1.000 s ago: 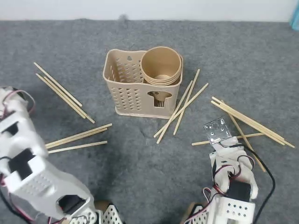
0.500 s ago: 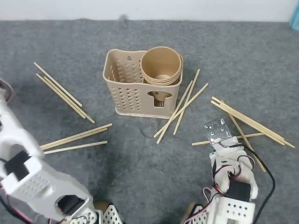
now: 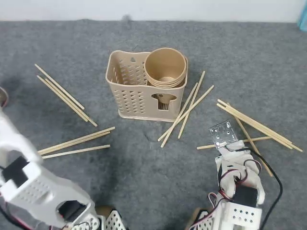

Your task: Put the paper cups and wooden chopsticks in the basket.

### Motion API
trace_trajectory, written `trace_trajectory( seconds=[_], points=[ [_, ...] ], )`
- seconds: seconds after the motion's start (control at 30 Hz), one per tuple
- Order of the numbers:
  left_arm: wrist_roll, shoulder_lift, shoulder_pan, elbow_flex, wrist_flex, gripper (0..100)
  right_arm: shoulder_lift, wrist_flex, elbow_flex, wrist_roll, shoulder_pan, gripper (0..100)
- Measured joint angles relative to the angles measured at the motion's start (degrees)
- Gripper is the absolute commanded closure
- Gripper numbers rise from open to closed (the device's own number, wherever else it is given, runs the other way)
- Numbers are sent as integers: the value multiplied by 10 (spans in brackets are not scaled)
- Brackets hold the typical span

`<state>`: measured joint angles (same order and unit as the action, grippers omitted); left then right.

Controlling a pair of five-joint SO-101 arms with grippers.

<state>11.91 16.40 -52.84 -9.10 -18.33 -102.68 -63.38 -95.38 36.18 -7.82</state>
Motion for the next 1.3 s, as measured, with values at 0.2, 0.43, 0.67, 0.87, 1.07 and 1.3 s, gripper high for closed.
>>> trace_trajectory(
  seconds=[0.2,0.43,0.67,0.87,1.07,1.3],
  points=[
    [0,0,-5,13,0,983,0,0,0,0,0,991],
    [-11,0,-22,44,-36,725,0,0,0,0,0,991],
    [-35,-33,-15,131,-275,660,0,0,0,0,0,991],
    [-40,20,3,285,-435,677,0,0,0,0,0,991],
    [-40,157,4,469,-529,677,0,0,0,0,0,991],
    [-68,320,3,680,-606,677,0,0,0,0,0,991]
  ],
)
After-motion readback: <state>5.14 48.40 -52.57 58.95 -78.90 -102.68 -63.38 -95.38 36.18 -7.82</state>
